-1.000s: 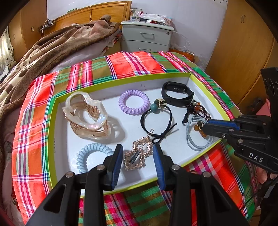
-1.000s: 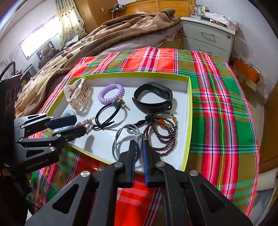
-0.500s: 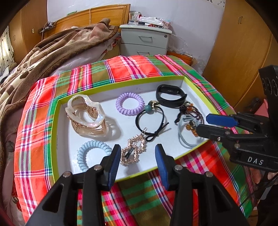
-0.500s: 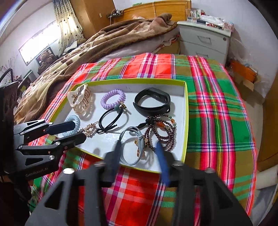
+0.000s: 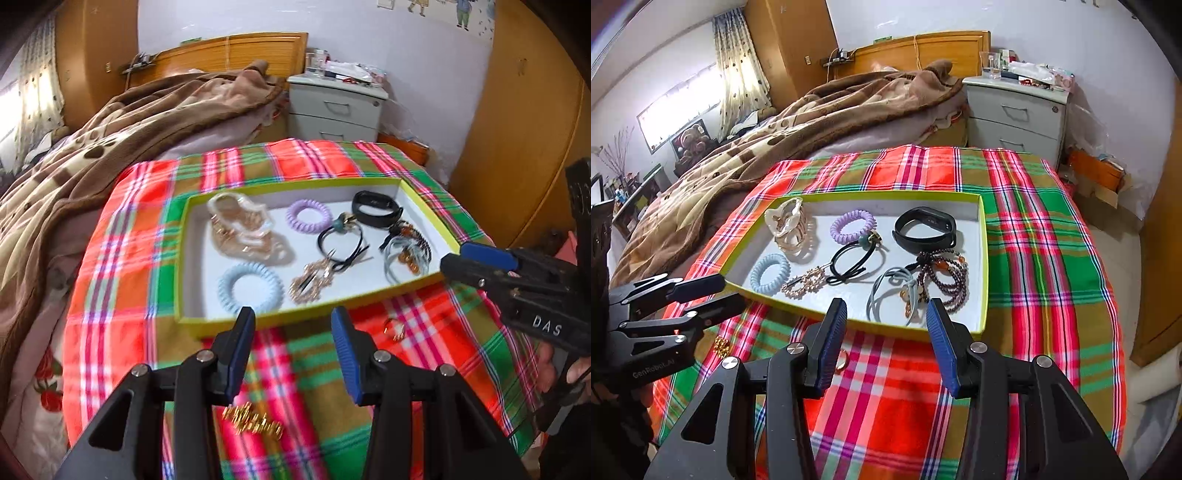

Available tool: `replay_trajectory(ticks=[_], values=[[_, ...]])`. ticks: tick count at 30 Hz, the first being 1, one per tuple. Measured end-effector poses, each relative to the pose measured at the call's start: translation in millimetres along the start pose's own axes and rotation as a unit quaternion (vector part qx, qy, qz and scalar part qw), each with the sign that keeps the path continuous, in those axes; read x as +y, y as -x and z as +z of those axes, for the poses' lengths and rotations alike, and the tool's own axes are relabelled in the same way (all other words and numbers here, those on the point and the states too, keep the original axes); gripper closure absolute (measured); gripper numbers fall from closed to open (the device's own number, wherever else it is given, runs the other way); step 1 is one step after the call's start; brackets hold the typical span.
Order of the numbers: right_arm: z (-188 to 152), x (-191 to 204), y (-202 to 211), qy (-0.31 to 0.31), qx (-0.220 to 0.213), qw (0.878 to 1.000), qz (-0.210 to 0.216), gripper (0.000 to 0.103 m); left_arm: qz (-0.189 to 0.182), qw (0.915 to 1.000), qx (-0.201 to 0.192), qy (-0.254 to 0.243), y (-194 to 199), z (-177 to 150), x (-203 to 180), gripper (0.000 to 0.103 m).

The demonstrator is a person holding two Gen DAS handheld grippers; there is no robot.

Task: Organize jewelry
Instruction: 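Grasp the gold ring with the right tool while the left tool approaches the gold chain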

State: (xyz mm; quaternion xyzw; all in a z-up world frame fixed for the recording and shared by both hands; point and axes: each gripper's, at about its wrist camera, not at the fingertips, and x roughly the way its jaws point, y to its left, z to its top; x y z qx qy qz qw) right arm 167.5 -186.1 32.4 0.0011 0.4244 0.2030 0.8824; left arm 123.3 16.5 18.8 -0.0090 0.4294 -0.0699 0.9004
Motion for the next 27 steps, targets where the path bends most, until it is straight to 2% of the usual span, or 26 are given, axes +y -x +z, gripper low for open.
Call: replay_trajectory(ticks=[9,18,27], values=[[-21,8,0,0.002,0.007,1.0,0.001,0.057,0.006,0.9981,-0.02,0.058,25,-31,32,0.058],[-38,28,-21,0.021,0.031,0.999,0.014,0.057,0.002,0.9967,-0.011,0.08,24,-55,49,0.058],[-37,45,-37,0.046,0.046,0.998,0.009,0.057,-0.004,0.9958,-0.004,0.091,21,-65,57,0.058]])
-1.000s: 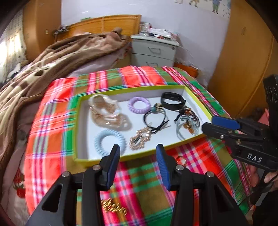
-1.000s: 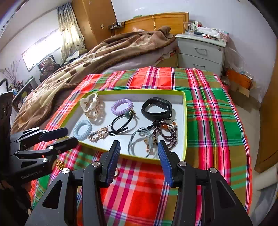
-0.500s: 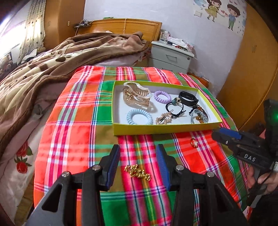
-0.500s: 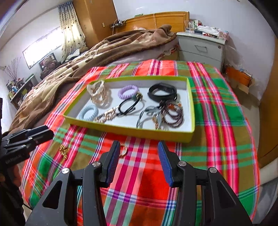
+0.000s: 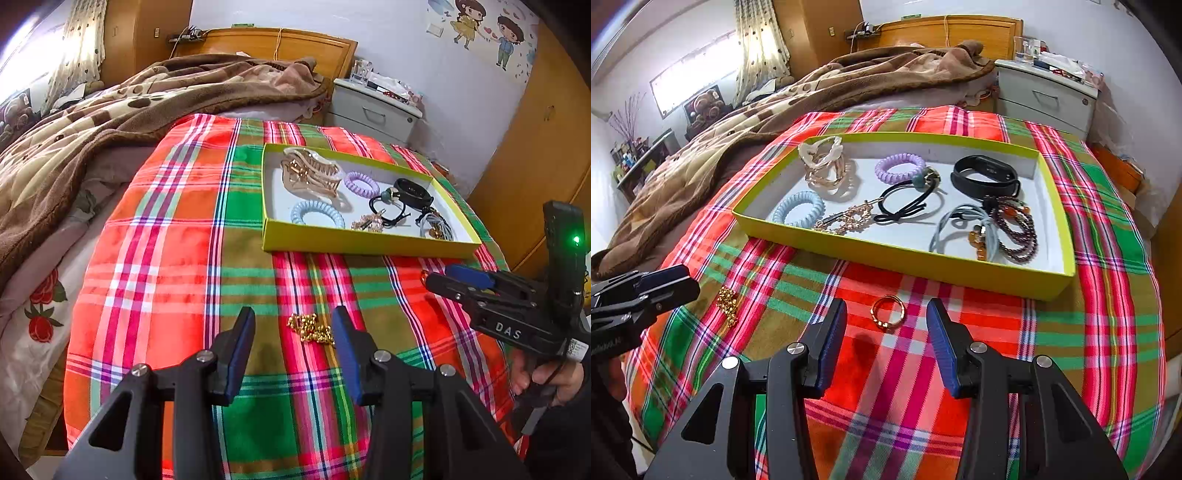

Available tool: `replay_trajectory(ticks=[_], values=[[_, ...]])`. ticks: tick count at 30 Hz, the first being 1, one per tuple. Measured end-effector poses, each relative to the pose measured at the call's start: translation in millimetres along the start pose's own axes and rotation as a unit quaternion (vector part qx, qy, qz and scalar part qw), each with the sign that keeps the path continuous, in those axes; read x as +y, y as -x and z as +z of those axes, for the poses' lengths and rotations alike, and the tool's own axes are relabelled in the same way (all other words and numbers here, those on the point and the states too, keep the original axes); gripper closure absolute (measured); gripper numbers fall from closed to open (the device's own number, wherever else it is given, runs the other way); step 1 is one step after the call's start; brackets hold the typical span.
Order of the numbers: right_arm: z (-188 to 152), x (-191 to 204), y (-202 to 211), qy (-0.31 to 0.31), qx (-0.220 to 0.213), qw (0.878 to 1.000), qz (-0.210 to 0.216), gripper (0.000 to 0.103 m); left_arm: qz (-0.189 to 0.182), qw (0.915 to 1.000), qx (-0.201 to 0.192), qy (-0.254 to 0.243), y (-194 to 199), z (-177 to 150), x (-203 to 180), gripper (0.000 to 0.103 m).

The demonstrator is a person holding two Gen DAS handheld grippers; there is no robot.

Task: Organize jewelry
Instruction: 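Grasp the gold ring with the right tool while the left tool approaches the gold chain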

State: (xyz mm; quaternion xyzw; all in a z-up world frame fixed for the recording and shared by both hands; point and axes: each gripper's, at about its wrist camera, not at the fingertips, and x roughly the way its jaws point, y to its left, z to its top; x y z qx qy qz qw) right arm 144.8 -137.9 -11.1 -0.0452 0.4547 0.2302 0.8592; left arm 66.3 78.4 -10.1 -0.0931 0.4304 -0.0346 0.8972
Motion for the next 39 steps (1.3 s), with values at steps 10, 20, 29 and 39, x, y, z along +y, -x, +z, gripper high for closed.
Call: replay_trajectory(ticks=[10,20,29,39], values=[[0,9,-12,0.018,0.017,0.999,-0.023,0.059,-0.007,0.9999,0.007,-0.003,-4,-4,-1,0.058],[-1,13,-13,0.033,0.016,0.999,-0.04,0.075,-0.013,0.9998,0.016,-0.007,-9,-6,-4,0.058],[-3,11,-11,0.028,0.01,0.999,-0.036,0.081,-0.014,0.9994,0.027,-0.015,-14,-9,-11,0.058],[-3,5,2,0.015,-0.011,0.999,-0.026,0.081,0.012,0.9986,0.038,-0.036,-24,-10,-19,0.058]])
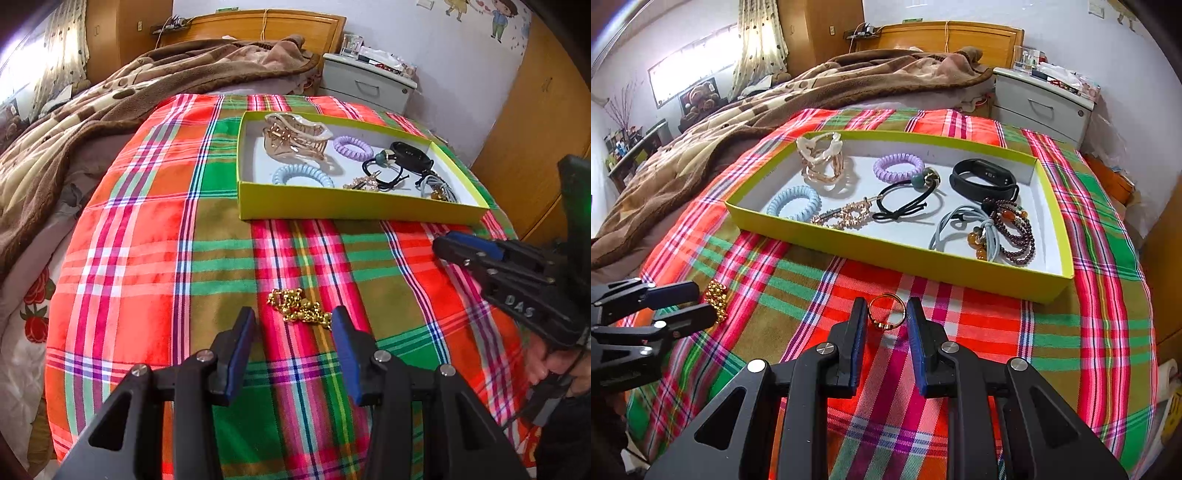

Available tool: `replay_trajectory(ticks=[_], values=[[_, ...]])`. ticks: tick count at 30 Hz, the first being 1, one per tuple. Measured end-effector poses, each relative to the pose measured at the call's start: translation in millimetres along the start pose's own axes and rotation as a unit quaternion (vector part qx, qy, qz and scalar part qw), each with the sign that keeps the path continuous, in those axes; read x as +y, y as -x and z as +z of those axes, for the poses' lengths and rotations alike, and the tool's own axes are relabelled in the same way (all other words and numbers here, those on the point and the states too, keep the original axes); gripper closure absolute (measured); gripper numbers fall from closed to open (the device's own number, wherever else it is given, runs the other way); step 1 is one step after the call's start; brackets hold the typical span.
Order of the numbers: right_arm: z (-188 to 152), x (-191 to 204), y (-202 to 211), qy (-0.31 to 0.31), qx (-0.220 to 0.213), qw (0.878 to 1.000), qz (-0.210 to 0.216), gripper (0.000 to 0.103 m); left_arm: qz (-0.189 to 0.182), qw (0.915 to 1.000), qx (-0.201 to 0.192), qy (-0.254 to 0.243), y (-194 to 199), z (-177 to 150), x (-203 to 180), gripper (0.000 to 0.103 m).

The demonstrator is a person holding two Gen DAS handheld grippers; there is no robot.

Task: Organize jewelry
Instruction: 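Grasp the gold ring with the right tool while the left tool approaches the gold chain, then close the left tool on the gold chain bracelet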

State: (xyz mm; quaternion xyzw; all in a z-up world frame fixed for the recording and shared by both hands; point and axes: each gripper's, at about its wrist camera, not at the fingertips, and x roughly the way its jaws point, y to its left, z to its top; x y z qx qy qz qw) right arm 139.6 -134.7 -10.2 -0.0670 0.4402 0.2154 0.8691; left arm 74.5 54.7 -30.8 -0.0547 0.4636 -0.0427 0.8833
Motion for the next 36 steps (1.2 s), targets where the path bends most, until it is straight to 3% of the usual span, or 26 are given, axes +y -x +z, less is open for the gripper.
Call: replay_trajectory(ticks=[13,16,22,23,28,36], values=[[3,-1,15,-0.002,-0.021,1.0,0.004,0.081,0.025,0.9994,-0.001,-0.022,-7,8,-11,0.059],[3,-1,16,-0.002,-0.022,1.0,0.005,0.081,0.014,0.9995,0.001,-0.028,-6,7,-15,0.076],[3,-2,18,-0.004,-0.025,1.0,0.004,0.081,-0.009,0.9998,0.001,-0.015,-6,7,-13,0.085],[3,-3,18,-0.005,-0.025,1.0,0.004,0.081,-0.014,0.9998,0.001,-0.013,-5,7,-12,0.091],[3,-6,20,-0.008,-0.029,1.0,0.004,0.081,-0.026,0.9996,-0.005,-0.005,-2,8,-10,0.098],[3,-9,22,-0.012,-0.032,0.999,0.004,0.081,-0.037,0.9992,-0.015,0.003,3,11,-7,0.098]])
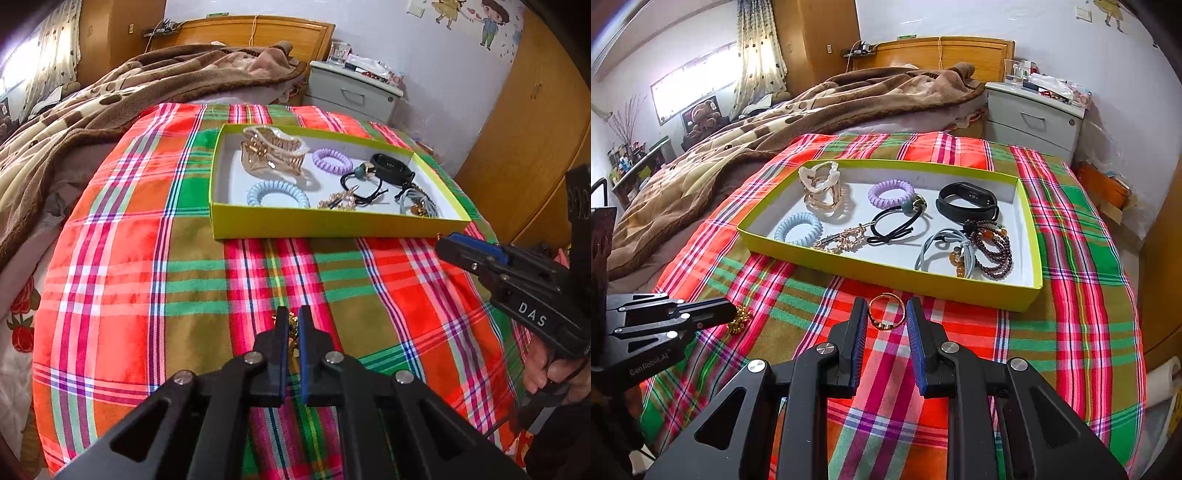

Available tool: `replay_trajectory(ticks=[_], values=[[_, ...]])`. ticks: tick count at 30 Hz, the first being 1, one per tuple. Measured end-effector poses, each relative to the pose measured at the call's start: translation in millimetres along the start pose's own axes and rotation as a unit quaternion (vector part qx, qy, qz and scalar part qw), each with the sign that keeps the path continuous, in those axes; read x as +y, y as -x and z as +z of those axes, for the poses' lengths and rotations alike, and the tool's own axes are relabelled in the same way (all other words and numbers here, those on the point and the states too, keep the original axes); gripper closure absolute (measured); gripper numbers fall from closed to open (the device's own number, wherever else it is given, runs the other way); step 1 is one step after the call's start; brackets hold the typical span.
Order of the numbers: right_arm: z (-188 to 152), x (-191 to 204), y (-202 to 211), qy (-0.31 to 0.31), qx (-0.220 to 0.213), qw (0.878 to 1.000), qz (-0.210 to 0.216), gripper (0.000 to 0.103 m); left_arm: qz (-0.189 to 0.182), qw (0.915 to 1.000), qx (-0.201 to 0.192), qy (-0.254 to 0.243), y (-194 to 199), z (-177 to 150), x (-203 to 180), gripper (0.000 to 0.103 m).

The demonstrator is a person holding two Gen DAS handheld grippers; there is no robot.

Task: Organize jewelry
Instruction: 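Close the left tool on the gold chain bracelet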

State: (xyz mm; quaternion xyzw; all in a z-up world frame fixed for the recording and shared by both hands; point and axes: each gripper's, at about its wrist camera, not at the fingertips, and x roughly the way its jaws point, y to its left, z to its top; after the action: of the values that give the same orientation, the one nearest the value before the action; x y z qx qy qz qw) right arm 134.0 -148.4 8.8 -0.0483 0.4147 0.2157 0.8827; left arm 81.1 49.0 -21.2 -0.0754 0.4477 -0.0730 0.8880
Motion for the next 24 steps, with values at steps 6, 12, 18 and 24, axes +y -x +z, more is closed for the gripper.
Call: replay_trajectory(ticks=[6,12,18,24], values=[[0,-2,3,-0.002,-0.004,1.0,-0.001,0.081,-0.018,0.9997,-0.012,0.011,10,5,6,0.098],[1,-4,7,-0.004,-0.008,1.0,-0.001,0.081,-0.025,0.9992,-0.026,0.02,21,10,13,0.098],[3,-5,11,-0.004,-0.014,1.0,0.0,0.081,-0.031,0.9987,-0.038,0.012,32,19,12,0.098],[10,-6,17,-0.005,-0.023,1.0,0.002,0.081,-0.042,0.9977,-0.052,0.007,42,30,9,0.098]])
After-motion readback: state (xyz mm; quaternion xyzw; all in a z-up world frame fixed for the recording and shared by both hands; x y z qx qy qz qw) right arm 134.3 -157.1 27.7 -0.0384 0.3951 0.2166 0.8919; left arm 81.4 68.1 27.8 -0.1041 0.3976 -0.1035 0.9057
